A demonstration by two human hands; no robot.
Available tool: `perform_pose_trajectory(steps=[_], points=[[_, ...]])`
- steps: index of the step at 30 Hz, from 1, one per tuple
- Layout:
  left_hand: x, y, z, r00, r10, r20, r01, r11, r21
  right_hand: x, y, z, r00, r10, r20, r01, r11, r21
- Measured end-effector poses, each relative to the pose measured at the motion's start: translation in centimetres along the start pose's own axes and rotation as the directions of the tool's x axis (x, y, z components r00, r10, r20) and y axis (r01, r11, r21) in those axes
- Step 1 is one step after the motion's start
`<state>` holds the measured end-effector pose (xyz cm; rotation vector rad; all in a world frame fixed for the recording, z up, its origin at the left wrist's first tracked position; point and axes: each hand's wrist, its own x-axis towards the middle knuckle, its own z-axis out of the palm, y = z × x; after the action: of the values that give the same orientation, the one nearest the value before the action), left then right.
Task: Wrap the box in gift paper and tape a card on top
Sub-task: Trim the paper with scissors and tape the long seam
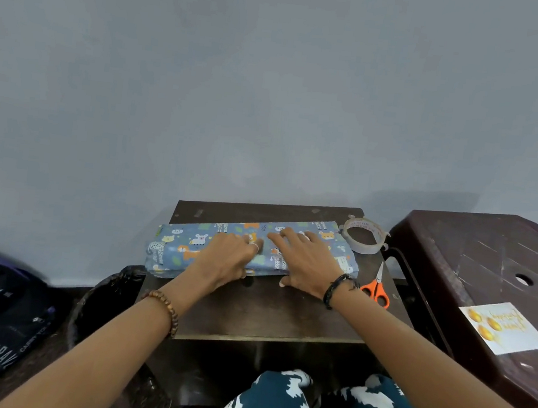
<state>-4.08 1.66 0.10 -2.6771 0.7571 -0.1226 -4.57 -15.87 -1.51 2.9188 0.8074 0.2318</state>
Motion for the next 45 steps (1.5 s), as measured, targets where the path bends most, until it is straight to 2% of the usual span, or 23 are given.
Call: perform_pose_trajectory(steps=[7,10,14,16,19,24,28,30,32,35,37,40,43,45], points=[[1.4,-1.7,-1.3,0.999,0.025,0.039,-0.025,1.0,-0.001,0.9,0.7,0.1,0.996,-0.077,-0.046,0.074,0.995,-0.071],[1.8,-3.4,-3.3,0.995,0.035,0.094,-0.029,0.998,-0.062,1.5,1.3,-2.0,0.999,-0.042,-0.029,0.044,0.997,0.071],[2.0,-5.5,-5.5,0.982,0.037,0.188,-0.005,0.986,-0.167,2.5,1.7,-5.5,0.99,0.009,0.144,-0.055,0.946,0.32],[1.8,-5.8,-6.2,0.977,0.046,0.209,-0.005,0.982,-0.191,2.6,1.7,-6.2,0.975,0.011,0.221,-0.095,0.923,0.373],[1.1,-6.1,-6.8,0.978,0.061,0.198,-0.023,0.982,-0.187,2.6,1.3,-6.8,0.964,0.031,0.265,-0.151,0.884,0.444],[-0.3,-5.5,-6.0,0.993,0.056,0.109,-0.047,0.996,-0.076,1.9,0.6,-7.8,0.968,0.109,0.227,-0.219,0.808,0.547],[-0.8,-3.6,-4.1,1.0,0.007,0.015,-0.006,0.995,-0.1,1.2,0.4,-7.2,0.94,0.198,0.277,-0.323,0.776,0.541],[-0.9,-2.9,-2.7,0.99,-0.007,-0.143,-0.014,0.99,-0.14,0.9,0.5,-7.0,0.931,0.229,0.283,-0.349,0.781,0.517],[-0.5,-2.7,-1.5,0.939,-0.008,-0.345,-0.035,0.992,-0.12,0.9,0.8,-7.2,0.934,0.238,0.266,-0.343,0.808,0.479],[-0.3,-2.7,-1.1,0.871,-0.039,-0.489,-0.012,0.995,-0.101,1.3,1.5,-7.6,0.938,0.207,0.277,-0.322,0.816,0.481],[0.0,-2.4,-0.7,0.85,-0.065,-0.522,0.01,0.994,-0.107,1.6,2.0,-7.4,0.935,0.192,0.299,-0.324,0.805,0.496],[0.2,-1.2,0.0,0.849,-0.199,-0.489,0.075,0.962,-0.261,2.0,2.4,-6.3,0.931,0.214,0.295,-0.342,0.796,0.499],[0.7,-0.3,0.7,0.815,-0.339,-0.469,0.164,0.913,-0.374,2.1,2.3,-5.1,0.936,0.259,0.237,-0.343,0.819,0.46],[1.2,0.0,1.6,0.806,-0.384,-0.451,0.198,0.893,-0.405,2.1,2.0,-4.2,0.945,0.278,0.173,-0.326,0.843,0.427]])
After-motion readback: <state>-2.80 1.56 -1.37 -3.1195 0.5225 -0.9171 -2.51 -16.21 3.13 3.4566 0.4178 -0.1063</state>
